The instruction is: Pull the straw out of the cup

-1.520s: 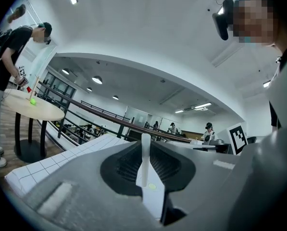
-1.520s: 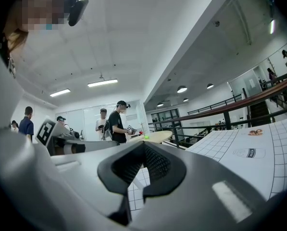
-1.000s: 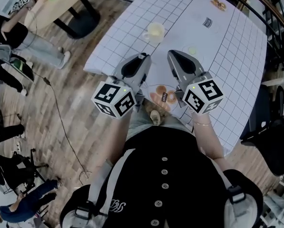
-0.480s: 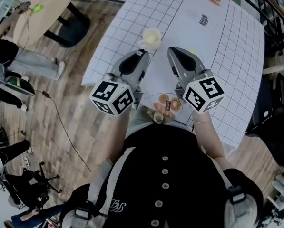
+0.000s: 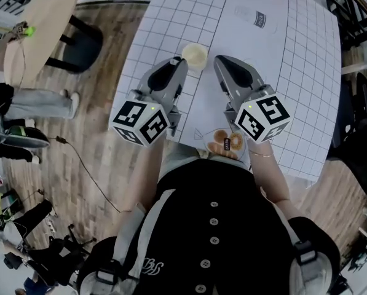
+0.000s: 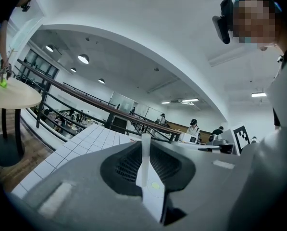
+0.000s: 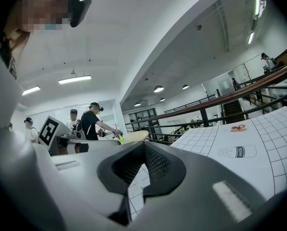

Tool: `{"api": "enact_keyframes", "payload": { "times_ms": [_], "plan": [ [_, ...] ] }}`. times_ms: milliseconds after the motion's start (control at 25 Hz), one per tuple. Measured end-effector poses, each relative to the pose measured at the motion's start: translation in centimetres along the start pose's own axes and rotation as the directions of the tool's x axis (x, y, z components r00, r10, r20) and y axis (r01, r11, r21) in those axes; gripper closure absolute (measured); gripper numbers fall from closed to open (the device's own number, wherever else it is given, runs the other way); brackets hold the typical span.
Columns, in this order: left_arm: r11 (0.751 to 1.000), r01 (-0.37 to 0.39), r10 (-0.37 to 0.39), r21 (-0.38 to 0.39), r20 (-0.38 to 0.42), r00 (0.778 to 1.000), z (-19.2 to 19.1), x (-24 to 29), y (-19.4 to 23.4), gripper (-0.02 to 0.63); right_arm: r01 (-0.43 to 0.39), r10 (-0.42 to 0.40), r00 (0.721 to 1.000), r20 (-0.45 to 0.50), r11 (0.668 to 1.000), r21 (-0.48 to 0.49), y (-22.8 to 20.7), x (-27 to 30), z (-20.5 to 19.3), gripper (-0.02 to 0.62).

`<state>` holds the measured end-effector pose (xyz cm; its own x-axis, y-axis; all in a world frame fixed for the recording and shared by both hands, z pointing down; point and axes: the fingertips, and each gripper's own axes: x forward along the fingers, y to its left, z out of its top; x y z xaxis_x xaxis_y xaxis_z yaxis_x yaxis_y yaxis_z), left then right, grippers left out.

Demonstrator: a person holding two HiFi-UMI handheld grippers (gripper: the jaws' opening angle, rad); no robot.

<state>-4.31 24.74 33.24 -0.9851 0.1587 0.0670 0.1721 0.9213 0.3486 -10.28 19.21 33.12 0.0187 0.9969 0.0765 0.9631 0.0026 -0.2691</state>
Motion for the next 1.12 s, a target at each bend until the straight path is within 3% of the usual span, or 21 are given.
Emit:
{"api": "enact_keyframes", "payload": {
  "times_ms": [240, 640, 1120],
  "plan": [
    [0.998, 0.041, -0.042, -0.043, -0.033, 0.999, 2.7, 1.3, 2.0, 0.557, 0.07, -0.069, 0.997, -0.038, 0.997, 0.012, 0.0, 1.9, 2.1, 0.595],
    [0.993, 0.092, -0.101, -0.078, -0.125, 0.987, 1.1, 5.0, 4.6, 0.555, 0.165, -0.159, 0.984, -0.085, 0.983, 0.074, -2.7, 3.8, 0.2, 0.595],
    [0.986, 0.129, -0.15, -0.105, -0.221, 0.964, -2.1, 7.1, 5.9, 0.554, 0.218, -0.202, 0.97, -0.136, 0.969, 0.116, -4.3, 5.2, -2.3, 0.595]
  ]
}}
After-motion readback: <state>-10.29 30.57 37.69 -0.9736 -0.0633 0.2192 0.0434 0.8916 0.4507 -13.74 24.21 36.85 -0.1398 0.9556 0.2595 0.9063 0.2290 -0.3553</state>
